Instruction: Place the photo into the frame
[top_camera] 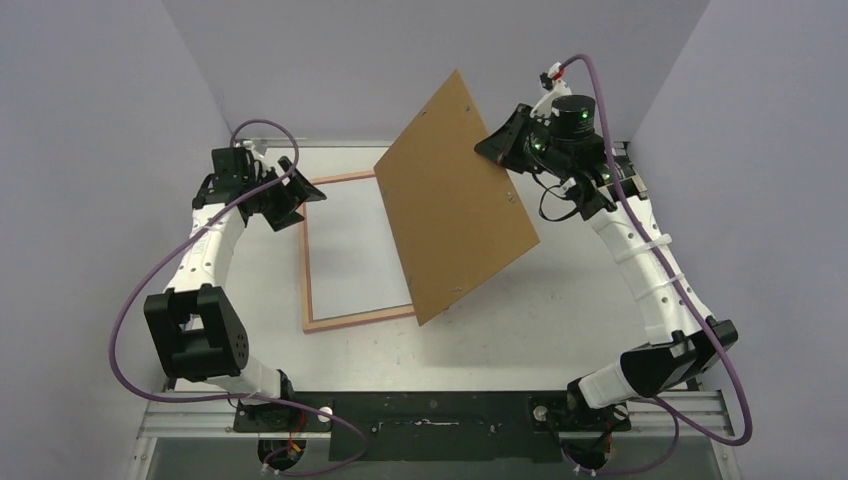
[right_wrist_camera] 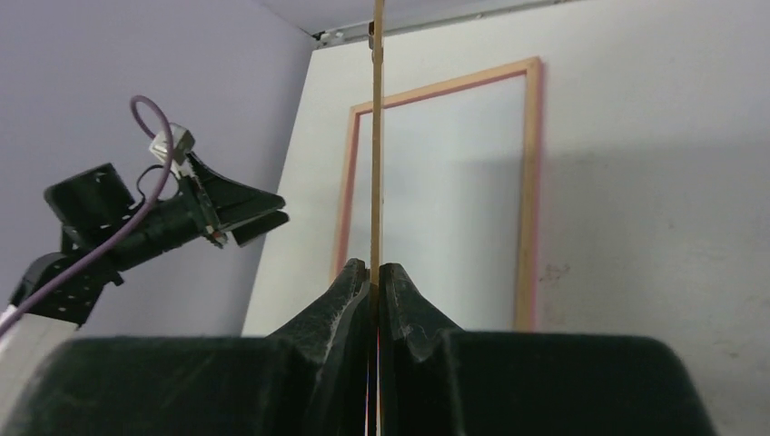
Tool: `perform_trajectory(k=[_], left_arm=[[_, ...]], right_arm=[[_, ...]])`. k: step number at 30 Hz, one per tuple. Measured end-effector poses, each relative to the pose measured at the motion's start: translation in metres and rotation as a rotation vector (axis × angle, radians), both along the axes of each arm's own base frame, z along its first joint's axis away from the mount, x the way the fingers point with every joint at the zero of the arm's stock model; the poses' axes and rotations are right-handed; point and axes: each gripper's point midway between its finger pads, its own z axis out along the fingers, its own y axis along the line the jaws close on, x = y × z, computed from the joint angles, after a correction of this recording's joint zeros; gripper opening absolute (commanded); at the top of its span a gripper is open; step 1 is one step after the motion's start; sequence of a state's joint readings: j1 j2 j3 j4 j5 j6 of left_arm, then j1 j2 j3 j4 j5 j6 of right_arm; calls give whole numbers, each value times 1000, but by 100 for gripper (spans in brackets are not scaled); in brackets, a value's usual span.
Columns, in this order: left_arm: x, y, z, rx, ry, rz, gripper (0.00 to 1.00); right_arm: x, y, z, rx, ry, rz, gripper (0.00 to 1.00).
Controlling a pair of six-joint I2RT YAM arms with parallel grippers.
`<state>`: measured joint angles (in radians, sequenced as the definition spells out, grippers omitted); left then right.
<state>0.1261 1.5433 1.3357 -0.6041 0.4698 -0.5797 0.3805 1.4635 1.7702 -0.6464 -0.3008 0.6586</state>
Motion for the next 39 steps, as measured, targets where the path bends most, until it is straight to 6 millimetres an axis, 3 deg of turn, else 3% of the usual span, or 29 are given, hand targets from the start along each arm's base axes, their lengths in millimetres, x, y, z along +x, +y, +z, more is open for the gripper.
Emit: perform_trajectory(k=[7,10,15,19,26,32,39], left_arm=[[-17,-17,-29,-114,91,-6,76],[-18,-15,-33,-99,97,-2,76],[-18,7,-44,31,123,42,77],[-7,33,-58,131,159,87,77],[24,69,-107,262,250,82,60],[26,68,-151,282,302,-35,51],[30,64,-168,270,299,-103,39]], right_arm=[[4,13,-47,139,182,-29,0],[8,14,-59,181,217,-53,0],[15,18,-55,249,192,-68,0],[16,19,-45,288,152,-67,0],[14,19,-27,331,75,-55,0],[13,18,-22,349,35,-49,0],[13,18,-31,349,43,-53,0]])
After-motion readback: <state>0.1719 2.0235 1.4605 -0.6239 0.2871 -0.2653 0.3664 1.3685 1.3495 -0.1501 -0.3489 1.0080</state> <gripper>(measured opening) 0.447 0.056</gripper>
